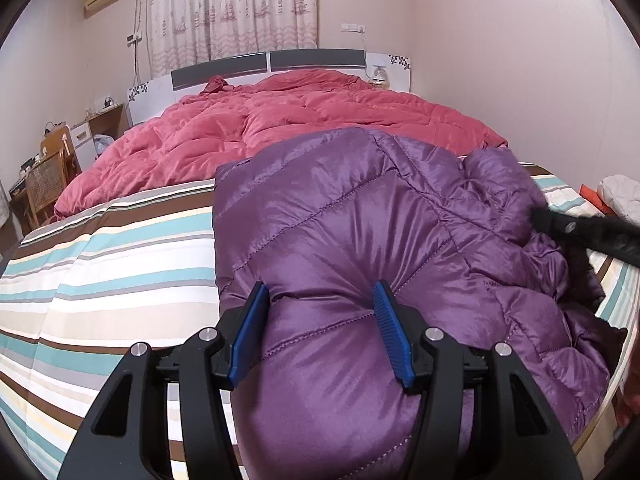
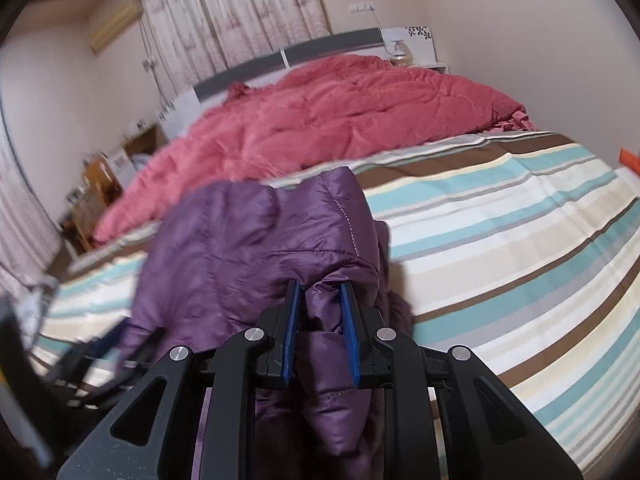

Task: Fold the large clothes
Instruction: 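Grasp the jacket edge with the right tool while the left tool grasps beside it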

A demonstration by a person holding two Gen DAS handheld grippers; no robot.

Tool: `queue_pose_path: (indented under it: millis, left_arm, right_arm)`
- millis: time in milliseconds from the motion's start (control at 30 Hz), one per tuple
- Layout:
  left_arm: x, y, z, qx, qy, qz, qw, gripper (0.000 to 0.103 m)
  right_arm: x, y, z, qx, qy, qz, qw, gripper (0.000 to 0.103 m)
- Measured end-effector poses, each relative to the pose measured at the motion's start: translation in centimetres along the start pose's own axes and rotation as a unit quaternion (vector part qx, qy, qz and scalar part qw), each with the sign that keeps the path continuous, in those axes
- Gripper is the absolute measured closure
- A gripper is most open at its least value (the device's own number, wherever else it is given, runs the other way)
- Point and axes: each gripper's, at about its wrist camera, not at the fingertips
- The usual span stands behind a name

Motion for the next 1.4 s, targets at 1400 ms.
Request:
queue_pose_path:
  millis: [1400]
  left_arm:
    - [6.3,1.8,8.0,-0.015,-0.097,0.013,0.9951,0.013]
  right_arm:
    - [2.4,0.1,9.2,-0.01,-0.062,0.003,0.998,0.082]
Point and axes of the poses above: each gripper's, at about its wrist camera, not at the fingertips, and z roughly the way its jaws point, y to its right, x to its top, and after that the axes turned 2 degrees about z, right-handed
